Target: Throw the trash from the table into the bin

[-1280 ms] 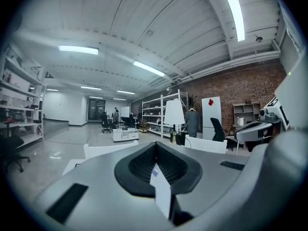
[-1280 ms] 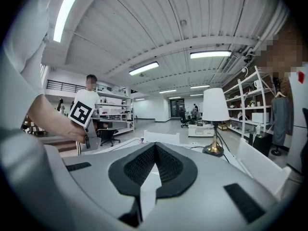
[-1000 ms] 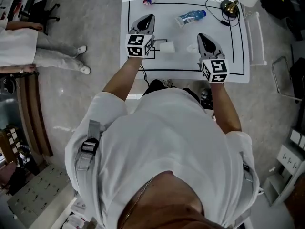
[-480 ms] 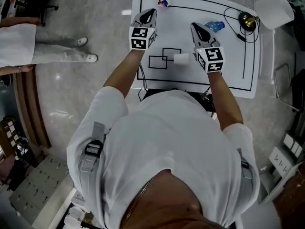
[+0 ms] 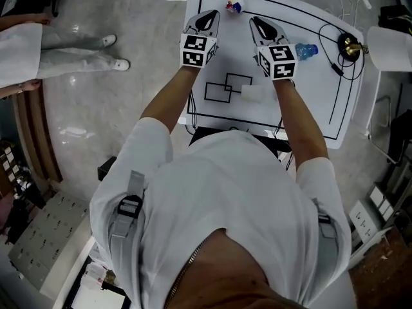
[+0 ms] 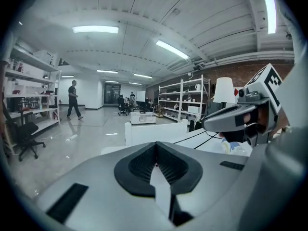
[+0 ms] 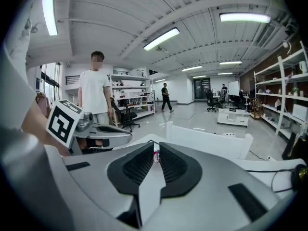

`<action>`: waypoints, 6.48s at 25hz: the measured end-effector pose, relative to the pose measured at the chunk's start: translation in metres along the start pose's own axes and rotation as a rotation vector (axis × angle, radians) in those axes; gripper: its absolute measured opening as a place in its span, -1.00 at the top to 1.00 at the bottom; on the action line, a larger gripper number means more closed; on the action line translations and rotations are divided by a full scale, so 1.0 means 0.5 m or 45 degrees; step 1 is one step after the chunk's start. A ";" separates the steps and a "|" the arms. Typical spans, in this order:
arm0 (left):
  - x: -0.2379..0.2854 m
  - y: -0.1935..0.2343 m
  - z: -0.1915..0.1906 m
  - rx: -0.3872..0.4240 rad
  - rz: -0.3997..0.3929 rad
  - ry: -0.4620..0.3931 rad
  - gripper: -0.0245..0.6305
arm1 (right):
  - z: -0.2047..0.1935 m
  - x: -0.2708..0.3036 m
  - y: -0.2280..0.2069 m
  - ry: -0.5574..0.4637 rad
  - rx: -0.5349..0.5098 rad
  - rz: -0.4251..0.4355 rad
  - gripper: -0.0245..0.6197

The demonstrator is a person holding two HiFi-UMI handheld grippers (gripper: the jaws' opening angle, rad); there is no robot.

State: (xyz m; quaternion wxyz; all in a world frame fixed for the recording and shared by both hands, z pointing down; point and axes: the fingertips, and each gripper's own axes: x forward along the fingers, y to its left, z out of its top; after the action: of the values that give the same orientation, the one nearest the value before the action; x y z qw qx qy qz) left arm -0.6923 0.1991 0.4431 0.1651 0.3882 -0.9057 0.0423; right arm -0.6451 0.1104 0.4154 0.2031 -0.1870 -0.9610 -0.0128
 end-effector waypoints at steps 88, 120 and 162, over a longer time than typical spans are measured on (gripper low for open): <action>-0.334 -1.403 -0.214 0.311 -1.200 0.090 0.90 | -0.712 -1.406 -0.011 -0.096 0.615 -1.084 0.24; -0.074 -1.354 -1.236 0.592 -1.310 0.789 0.90 | -1.787 -0.971 0.083 0.549 1.043 -0.907 0.24; -0.323 -1.481 -0.455 0.453 -1.417 0.301 0.90 | -0.960 -1.400 0.007 0.077 0.752 -1.349 0.91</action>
State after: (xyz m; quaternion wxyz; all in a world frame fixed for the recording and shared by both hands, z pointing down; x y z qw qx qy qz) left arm 0.0032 -0.1577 0.5658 0.1945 0.8189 -0.5206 0.1433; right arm 0.1347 -0.1826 0.5788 0.2398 0.3814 -0.8801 0.1496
